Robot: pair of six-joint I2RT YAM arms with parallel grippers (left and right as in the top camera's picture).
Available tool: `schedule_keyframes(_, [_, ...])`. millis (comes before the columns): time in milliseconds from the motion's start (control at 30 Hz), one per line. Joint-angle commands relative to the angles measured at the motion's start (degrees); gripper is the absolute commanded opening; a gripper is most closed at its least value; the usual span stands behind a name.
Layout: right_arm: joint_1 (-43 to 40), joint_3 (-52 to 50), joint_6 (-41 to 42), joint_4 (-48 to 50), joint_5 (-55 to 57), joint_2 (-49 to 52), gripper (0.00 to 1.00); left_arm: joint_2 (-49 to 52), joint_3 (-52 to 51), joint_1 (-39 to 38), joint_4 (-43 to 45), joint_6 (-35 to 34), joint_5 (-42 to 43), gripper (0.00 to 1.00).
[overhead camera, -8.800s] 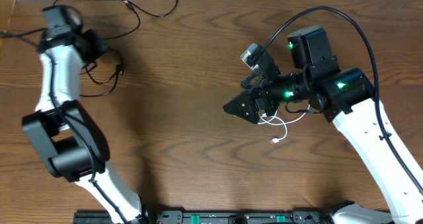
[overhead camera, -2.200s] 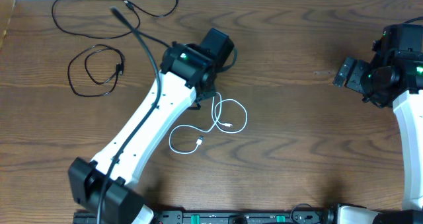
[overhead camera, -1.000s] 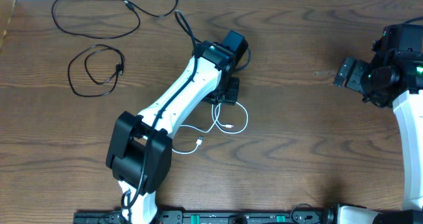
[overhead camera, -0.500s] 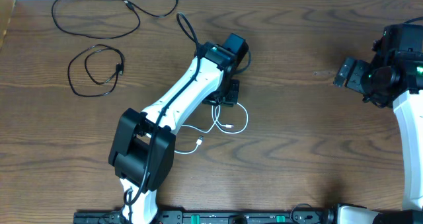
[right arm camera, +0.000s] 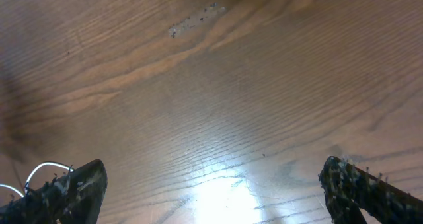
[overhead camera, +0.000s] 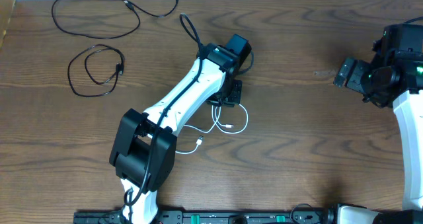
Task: Untangle cables
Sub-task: 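Reposition the left gripper over the white cable loops and grasp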
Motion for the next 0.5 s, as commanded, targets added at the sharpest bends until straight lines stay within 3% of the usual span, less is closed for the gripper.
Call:
schedule_keyframes(0, [-0.2,0.3,0.8,0.0,0.5,0.0,0.99,0.8,-0.4,0.0,-0.2,-0.5,0.1,0.27])
schedule_keyframes(67, [-0.2,0.3,0.8,0.0,0.5,0.0,0.99,0.8,-0.4,0.0,-0.3,-0.5,0.1,0.22])
schedule_keyframes(467, [-0.2,0.3,0.8,-0.1,0.5,0.0,0.99,0.8,-0.4,0.0,-0.3,-0.5,0.1,0.14])
